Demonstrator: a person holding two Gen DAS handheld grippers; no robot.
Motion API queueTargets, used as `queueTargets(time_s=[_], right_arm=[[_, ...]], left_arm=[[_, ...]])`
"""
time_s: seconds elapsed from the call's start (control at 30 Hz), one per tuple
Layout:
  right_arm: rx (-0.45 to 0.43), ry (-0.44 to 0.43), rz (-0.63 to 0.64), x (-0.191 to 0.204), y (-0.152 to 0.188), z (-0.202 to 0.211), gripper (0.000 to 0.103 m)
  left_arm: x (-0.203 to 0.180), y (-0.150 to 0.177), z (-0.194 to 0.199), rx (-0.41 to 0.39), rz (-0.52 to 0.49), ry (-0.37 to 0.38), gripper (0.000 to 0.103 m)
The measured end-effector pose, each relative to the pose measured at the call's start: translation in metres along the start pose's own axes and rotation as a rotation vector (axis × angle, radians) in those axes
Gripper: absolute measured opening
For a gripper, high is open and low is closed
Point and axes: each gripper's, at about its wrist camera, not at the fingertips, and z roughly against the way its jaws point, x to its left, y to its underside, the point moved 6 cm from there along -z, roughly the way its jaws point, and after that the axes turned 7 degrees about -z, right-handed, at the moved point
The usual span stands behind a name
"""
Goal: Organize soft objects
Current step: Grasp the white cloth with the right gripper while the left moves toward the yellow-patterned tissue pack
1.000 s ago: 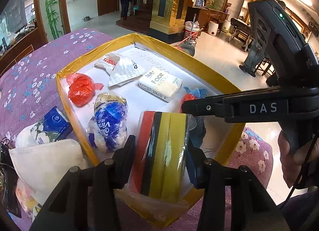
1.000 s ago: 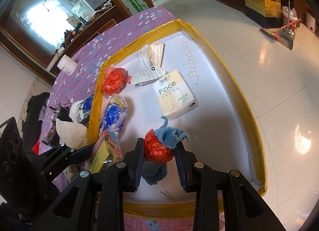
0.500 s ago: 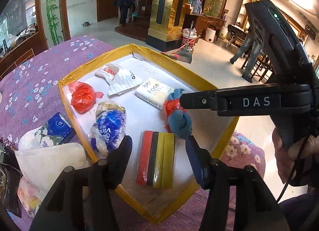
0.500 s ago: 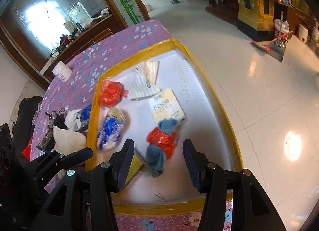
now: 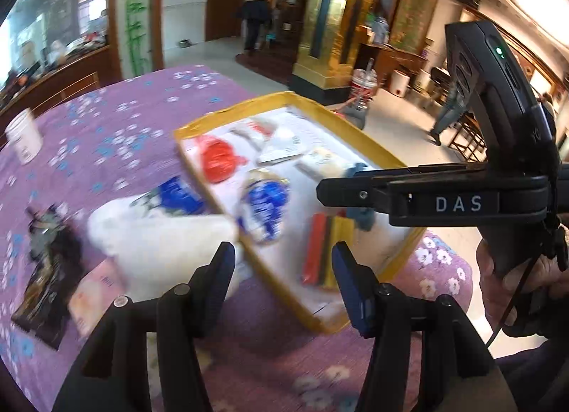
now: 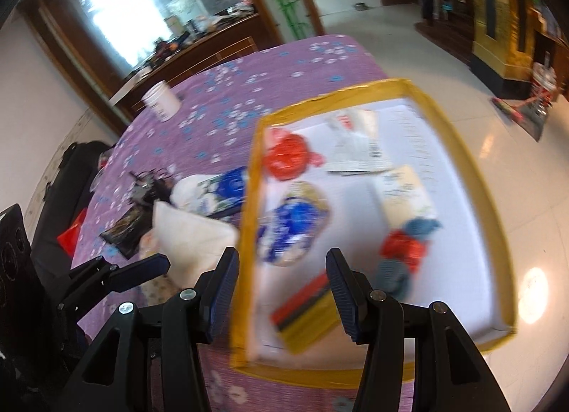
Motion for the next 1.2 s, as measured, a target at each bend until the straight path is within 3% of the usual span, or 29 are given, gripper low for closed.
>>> queueTargets(time_s=[0.23, 0.43, 0.53, 0.6, 0.7, 0.73, 0.77, 0.8, 0.87, 0.9, 1.03, 1.1, 1.2], right_arm=[[0.054, -0.052, 0.087, 0.050, 0.013, -0.023, 0.055], [0.065, -0.048, 0.200, 0.083, 0.002, -0.045, 0.078], [0.087, -0.045, 0.257, 0.098, -0.006, -0.060, 0.080], [0.102, -0.038, 0.313, 0.108, -0.004, -0.071, 0.087], [0.183, -0.010, 0.341, 0.109, 0.010, -0.097, 0.086], [0.201, -0.013, 0.346, 0.109, 0.015, -0.102, 0.085], [0.204, -0.001, 0.360, 0.109, 0.020, -0.105, 0.066], [0.201, 0.019, 0.376, 0.109, 0.024, -0.106, 0.027], [0.194, 0.008, 0.352, 0.107, 0.026, -0.101, 0.017], [0.167, -0.004, 0.339, 0.107, 0.023, -0.093, 0.007], [0.088, -0.099, 0.241, 0.102, 0.009, -0.055, 0.007], [0.021, -0.174, 0.187, 0.098, 0.001, -0.032, 0.007], [-0.037, -0.188, 0.166, 0.092, -0.004, -0.011, 0.007]], left_arm=[[0.053, 0.034, 0.039, -0.009, 0.119, -0.092, 0.056], [0.097, 0.080, 0.060, 0.029, 0.259, -0.163, 0.057], [0.112, 0.098, 0.070, 0.036, 0.312, -0.187, 0.057], [0.117, 0.106, 0.077, 0.035, 0.329, -0.199, 0.057], [0.122, 0.114, 0.085, 0.036, 0.346, -0.212, 0.057], [0.124, 0.115, 0.086, 0.034, 0.349, -0.213, 0.057], [0.124, 0.115, 0.087, 0.033, 0.349, -0.215, 0.057], [0.125, 0.116, 0.088, 0.033, 0.349, -0.217, 0.057], [0.126, 0.116, 0.089, 0.035, 0.348, -0.220, 0.057], [0.126, 0.115, 0.089, 0.036, 0.350, -0.218, 0.057], [0.123, 0.111, 0.082, 0.045, 0.350, -0.191, 0.060], [0.121, 0.108, 0.076, 0.052, 0.354, -0.172, 0.070], [0.116, 0.102, 0.064, 0.066, 0.377, -0.124, 0.075]])
